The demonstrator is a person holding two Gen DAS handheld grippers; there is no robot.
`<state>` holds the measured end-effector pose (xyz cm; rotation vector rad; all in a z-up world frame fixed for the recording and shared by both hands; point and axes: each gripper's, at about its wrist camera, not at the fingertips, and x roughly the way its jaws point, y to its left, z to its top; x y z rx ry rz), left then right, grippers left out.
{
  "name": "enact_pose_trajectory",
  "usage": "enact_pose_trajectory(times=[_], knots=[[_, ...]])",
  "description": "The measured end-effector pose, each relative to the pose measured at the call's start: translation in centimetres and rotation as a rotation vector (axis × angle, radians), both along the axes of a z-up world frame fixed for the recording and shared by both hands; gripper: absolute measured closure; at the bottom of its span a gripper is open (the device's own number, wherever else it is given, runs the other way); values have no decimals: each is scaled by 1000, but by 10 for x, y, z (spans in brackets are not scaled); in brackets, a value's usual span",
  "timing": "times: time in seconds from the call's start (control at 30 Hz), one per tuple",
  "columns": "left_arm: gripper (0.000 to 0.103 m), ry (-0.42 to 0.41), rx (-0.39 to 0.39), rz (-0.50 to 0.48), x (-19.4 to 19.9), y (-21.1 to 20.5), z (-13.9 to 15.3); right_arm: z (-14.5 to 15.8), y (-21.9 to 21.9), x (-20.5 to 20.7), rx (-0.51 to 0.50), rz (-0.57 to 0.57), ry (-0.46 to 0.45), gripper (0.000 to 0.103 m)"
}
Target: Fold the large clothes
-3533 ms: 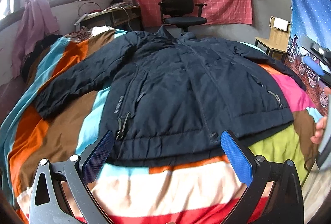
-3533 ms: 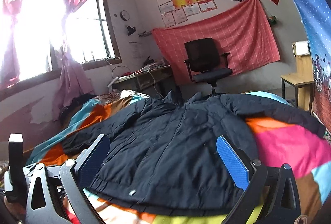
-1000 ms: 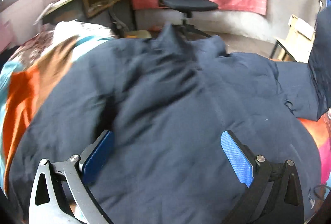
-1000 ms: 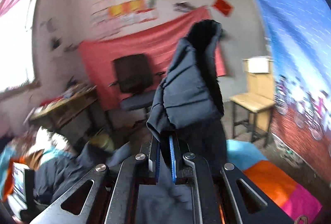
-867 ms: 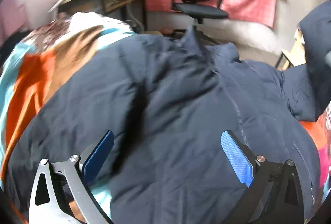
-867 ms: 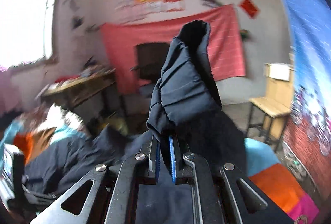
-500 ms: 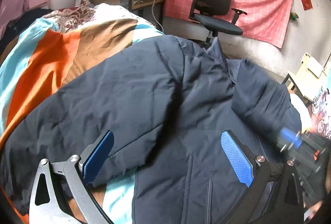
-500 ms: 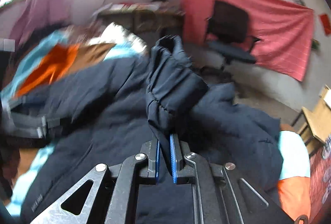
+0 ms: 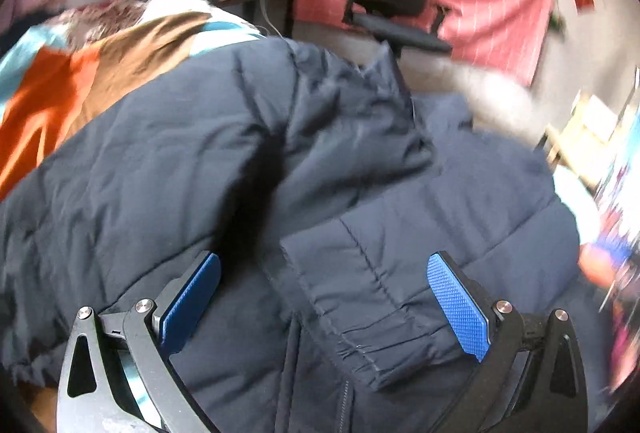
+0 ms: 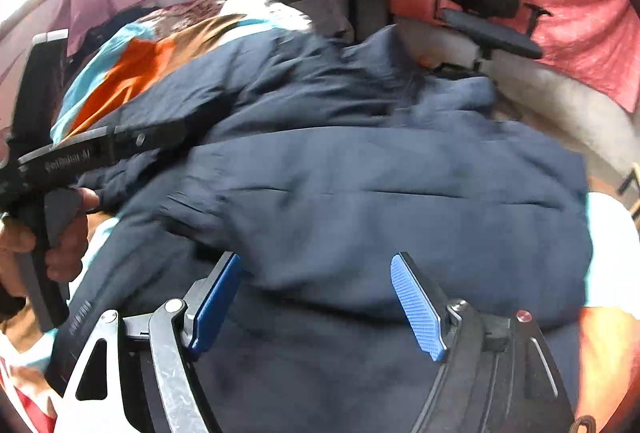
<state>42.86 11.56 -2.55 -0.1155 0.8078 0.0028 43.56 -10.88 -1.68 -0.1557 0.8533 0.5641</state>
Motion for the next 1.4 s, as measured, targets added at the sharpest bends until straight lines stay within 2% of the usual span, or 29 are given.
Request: enact_pose_trajectory(times=[0.1, 0.17, 0.23, 0.27, 0.33, 0.57, 0.67, 0.73, 0.8, 0.87, 0.93, 1.03, 1.1, 1.23, 1.33, 1.4], knots=[[1, 35, 160, -25, 4, -21, -23, -3, -62, 33, -8, -216, -17, 27], [1, 39, 204, -28, 6, -25, -33, -11, -97, 55, 5, -346, -13, 30], [1, 41, 213, -26, 7, -27, -39, -25, -121, 76, -21, -422, 8, 54], [1, 43, 212, -26, 8, -27, -43, -31, -125, 82, -28, -436, 25, 58], [1, 46, 205, -25, 9, -25, -49, -50, -134, 94, -28, -451, 76, 62], [1, 23, 161, -18, 9, -21, -55, -91, -117, 100, -96, -425, 122, 63], [1, 19, 91, -22, 2, -8, -42, -88, -116, 97, -121, -437, 119, 62], [1, -4, 10, 6, -17, 13, -27, -78, -113, 93, -142, -459, 117, 62], [1, -45, -46, 34, -39, 33, -13, -67, -110, 87, -107, -476, 119, 61], [1, -90, -76, 83, -70, 61, 1, -45, -91, 75, -62, -464, 75, 53], [1, -108, -85, 133, -97, 84, 9, -28, -60, 65, -61, -422, 2, 40], [1, -120, -72, 274, -142, 125, 15, -7, 1, 48, -57, -306, -86, 36], [1, -117, -98, 367, -170, 151, 13, -1, 42, 36, -58, -217, -122, 34], [1, -78, -236, 599, -223, 203, -4, -2, 120, 11, -75, -64, -153, 31], [1, -33, -368, 744, -246, 237, -24, -10, 151, -1, -114, -37, -166, 30], [1, 0, -425, 840, -253, 258, -37, -15, 164, -3, -149, -52, -186, 30]])
